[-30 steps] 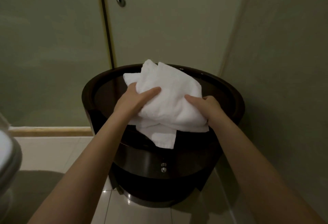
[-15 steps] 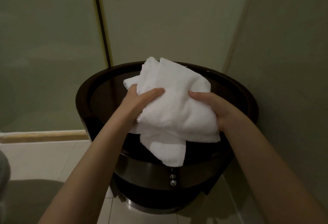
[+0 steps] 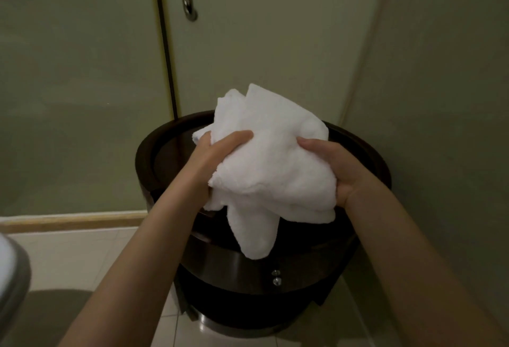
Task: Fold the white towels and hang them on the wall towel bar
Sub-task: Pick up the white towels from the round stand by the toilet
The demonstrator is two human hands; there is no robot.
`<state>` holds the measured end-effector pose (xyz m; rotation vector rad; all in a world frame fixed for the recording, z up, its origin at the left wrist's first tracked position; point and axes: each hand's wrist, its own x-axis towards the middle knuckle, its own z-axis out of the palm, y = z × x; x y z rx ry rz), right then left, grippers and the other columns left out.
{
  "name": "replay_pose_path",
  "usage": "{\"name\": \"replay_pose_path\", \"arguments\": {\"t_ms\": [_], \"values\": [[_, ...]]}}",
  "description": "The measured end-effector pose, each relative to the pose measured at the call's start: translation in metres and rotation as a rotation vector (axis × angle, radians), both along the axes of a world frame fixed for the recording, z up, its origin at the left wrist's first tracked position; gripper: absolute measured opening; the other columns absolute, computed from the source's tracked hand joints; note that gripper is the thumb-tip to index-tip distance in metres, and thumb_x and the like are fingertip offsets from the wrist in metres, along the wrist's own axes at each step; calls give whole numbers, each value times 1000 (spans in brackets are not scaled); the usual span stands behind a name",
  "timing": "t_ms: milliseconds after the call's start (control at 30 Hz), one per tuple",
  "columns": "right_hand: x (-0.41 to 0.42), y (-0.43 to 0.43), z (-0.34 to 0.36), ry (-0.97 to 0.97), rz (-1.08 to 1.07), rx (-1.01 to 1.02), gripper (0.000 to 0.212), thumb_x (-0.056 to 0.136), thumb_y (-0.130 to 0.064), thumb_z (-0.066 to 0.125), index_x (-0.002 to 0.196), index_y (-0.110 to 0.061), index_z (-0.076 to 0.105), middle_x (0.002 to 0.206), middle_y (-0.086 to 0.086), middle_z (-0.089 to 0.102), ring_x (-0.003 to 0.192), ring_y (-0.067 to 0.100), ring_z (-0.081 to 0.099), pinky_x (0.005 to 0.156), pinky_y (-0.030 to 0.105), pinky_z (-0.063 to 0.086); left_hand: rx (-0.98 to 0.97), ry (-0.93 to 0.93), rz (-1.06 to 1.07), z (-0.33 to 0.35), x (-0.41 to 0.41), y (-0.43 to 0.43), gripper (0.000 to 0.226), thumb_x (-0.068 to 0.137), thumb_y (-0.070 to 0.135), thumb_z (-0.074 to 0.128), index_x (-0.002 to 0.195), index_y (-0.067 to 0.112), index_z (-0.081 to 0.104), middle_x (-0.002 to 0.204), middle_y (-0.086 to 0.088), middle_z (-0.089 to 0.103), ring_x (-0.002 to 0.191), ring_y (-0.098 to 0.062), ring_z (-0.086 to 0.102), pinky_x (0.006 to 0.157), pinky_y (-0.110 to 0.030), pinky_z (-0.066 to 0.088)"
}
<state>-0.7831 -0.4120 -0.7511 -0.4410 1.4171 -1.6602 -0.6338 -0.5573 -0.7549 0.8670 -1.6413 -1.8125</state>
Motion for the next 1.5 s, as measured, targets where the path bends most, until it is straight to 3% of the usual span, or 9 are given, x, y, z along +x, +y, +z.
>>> {"name": "replay_pose_path", "arguments": {"t_ms": [200,433,500,733,933,1100,1200,1333,1500], "values": [[13,9,26,9,61,-63,55,63,-29,74,114,-11,67,105,11,73,94,28,71,70,36,58,-7,80,5,25,18,14,56,77,43,71,127,27,52,110,1,67,90,-16,68,60,-25,51],[24,17,84,-3,119,-126,37,64,-25,70,99,-11,70,89,9,75,77,23,73,56,32,57,-35,144,54,73,31,20,55,72,39,75,121,20,59,97,1,72,79,-12,71,53,-20,52],[28,20,108,-5,127,-129,37,64,-24,70,98,-11,70,87,8,75,75,23,73,57,33,57,-46,159,64,97,34,22,66,64,42,77,123,19,59,99,-1,72,79,-12,72,54,-20,52],[49,35,207,27,130,-173,26,67,-21,66,92,-13,71,84,8,75,73,22,72,58,33,58,-33,134,93,193,50,36,91,38,55,74,120,19,61,118,-7,65,100,-23,67,85,-38,53],[60,34,311,80,132,-131,45,65,-24,67,108,-11,68,92,10,75,79,25,73,59,34,58,-53,99,57,299,69,45,111,29,60,67,130,19,51,125,-7,61,111,-26,59,94,-41,47],[68,26,406,86,126,-138,48,64,-25,67,110,-11,67,86,7,75,74,22,72,56,30,56,-75,114,10,403,81,46,90,37,52,70,120,19,56,106,-2,64,92,-18,62,76,-30,47],[71,21,462,80,125,-144,47,65,-26,67,109,-11,67,85,7,75,72,22,72,55,30,56,-80,100,-4,460,86,40,78,33,59,66,105,26,61,99,2,66,93,-18,63,81,-35,47],[76,14,531,83,133,-134,51,64,-26,68,112,-10,66,87,8,74,74,22,72,57,30,56,-62,79,23,527,92,31,90,37,62,67,119,27,58,116,-2,65,108,-23,61,97,-46,45],[82,6,601,79,136,-131,47,65,-26,67,110,-11,67,91,9,74,77,24,72,60,32,57,-65,98,-4,595,95,19,76,47,59,72,115,27,62,116,-3,67,107,-23,63,97,-46,46]]}}
